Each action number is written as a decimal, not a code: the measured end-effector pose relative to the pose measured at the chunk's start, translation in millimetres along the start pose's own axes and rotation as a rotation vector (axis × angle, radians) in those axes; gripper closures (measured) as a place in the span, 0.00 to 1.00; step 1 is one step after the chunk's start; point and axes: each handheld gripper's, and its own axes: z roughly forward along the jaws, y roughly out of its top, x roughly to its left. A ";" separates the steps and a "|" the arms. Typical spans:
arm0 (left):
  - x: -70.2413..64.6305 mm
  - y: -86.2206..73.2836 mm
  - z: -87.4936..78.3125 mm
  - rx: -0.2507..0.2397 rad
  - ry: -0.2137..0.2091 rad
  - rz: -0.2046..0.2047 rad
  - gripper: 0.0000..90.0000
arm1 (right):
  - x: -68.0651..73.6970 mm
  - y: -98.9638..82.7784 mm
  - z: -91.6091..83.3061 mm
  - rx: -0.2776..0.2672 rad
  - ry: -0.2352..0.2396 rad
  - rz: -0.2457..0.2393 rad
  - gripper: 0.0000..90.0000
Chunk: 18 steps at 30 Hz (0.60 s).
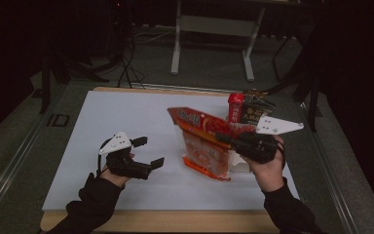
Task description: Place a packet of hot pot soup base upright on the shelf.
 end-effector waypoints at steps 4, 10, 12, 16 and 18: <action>-0.8 -11.6 -1.5 0.031 0.014 -0.003 0.03 | -11.8 16.9 -11.6 -0.034 -0.014 -0.002 1.00; -0.5 -27.7 -6.1 0.045 0.027 -0.042 0.03 | -27.5 36.2 -33.7 -0.084 -0.053 -0.003 1.00; 0.3 -32.6 -6.5 0.052 0.026 -0.062 0.02 | -33.2 40.8 -41.9 -0.097 -0.064 -0.002 1.00; 1.1 -42.0 -4.5 0.071 0.028 -0.070 0.02 | -44.5 46.0 -58.7 -0.107 -0.098 0.008 1.00; 1.7 -44.7 -2.7 0.077 0.031 -0.074 0.02 | -49.5 46.2 -66.6 -0.109 -0.120 0.010 1.00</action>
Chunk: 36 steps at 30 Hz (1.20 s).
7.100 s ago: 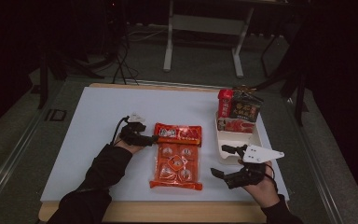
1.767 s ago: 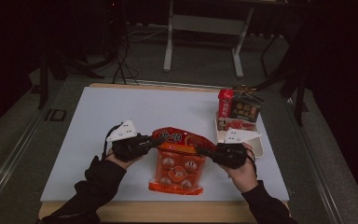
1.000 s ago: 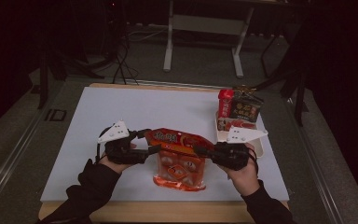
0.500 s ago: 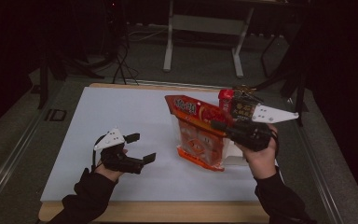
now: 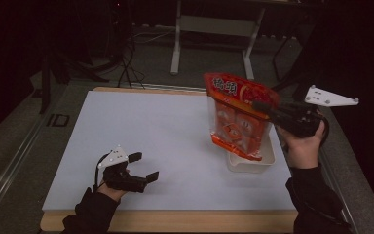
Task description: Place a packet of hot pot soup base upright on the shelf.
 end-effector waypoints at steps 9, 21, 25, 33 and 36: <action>0.8 -4.6 6.4 0.009 0.002 0.011 0.02 | -24.1 -12.1 -16.0 0.037 -0.076 0.024 1.00; 0.3 -11.2 8.6 0.002 0.011 0.030 0.01 | -52.9 -32.4 -9.4 0.075 -0.110 0.037 1.00; -0.7 -13.4 8.7 -0.011 0.019 0.063 0.01 | -60.1 -41.1 -6.2 0.080 -0.113 0.060 1.00; -0.9 -15.9 8.6 -0.021 0.013 0.063 0.01 | -62.6 -56.5 -0.1 0.074 -0.103 0.092 1.00; 0.1 -16.5 8.7 -0.017 0.011 0.057 0.01 | -60.2 -60.7 0.3 0.079 -0.109 0.088 1.00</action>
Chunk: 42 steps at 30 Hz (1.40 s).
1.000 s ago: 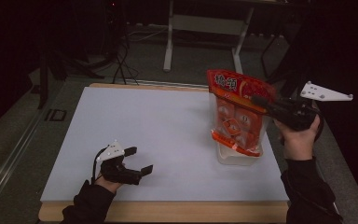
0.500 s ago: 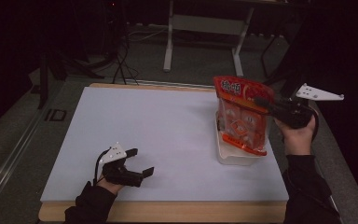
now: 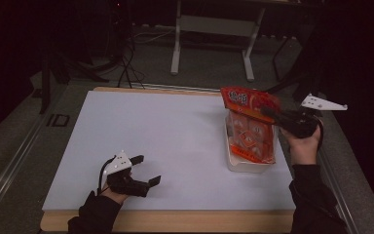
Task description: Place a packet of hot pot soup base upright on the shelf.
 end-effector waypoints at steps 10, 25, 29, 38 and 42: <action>0.8 -1.0 0.3 -0.002 -0.002 -0.006 0.01 | -6.3 -25.6 -2.7 -0.005 -0.008 0.061 1.00; 0.4 -2.6 3.3 0.010 -0.011 -0.011 0.01 | -9.7 -44.3 -22.0 0.031 -0.087 0.050 1.00; 0.6 -3.1 3.6 0.012 -0.012 -0.010 0.01 | -9.5 -52.1 -27.3 0.018 -0.094 0.054 1.00; -0.5 -3.5 4.5 0.021 -0.012 -0.002 0.01 | -8.9 -62.9 -23.8 0.031 -0.090 0.067 0.99; -0.3 -3.6 4.8 0.018 -0.014 -0.008 0.01 | -7.7 -63.2 -21.8 0.036 -0.094 0.069 0.93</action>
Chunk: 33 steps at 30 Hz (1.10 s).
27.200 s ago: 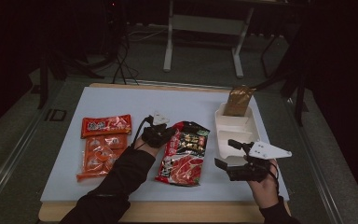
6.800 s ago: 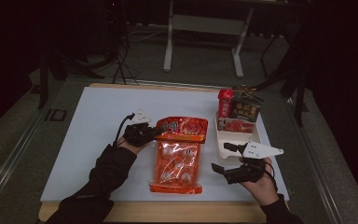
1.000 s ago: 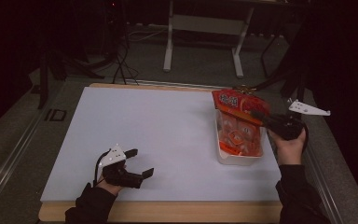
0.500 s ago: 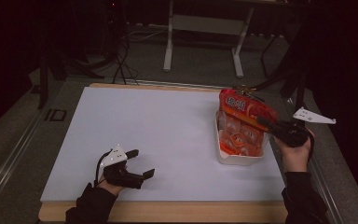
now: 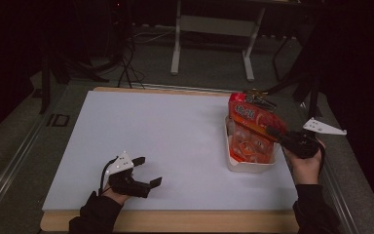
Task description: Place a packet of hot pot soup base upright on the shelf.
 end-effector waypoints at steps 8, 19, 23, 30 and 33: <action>-0.1 0.0 0.1 0.000 0.001 -0.002 0.01 | 0.1 7.8 -2.0 -0.002 -0.053 -0.024 0.88; 1.3 -0.2 -0.5 0.002 0.001 -0.008 0.01 | -13.4 8.7 -4.4 0.018 -0.107 -0.023 0.99; 2.4 -0.7 -0.9 0.001 0.003 -0.012 0.01 | -21.4 6.9 -5.7 0.011 -0.122 0.005 0.99; 2.0 -1.1 0.4 0.009 0.001 -0.010 0.01 | -24.2 5.6 -6.4 -0.008 -0.091 0.057 0.95; 1.6 -1.0 0.7 0.007 0.000 -0.013 0.01 | -18.3 9.1 -5.5 -0.010 -0.088 0.041 0.92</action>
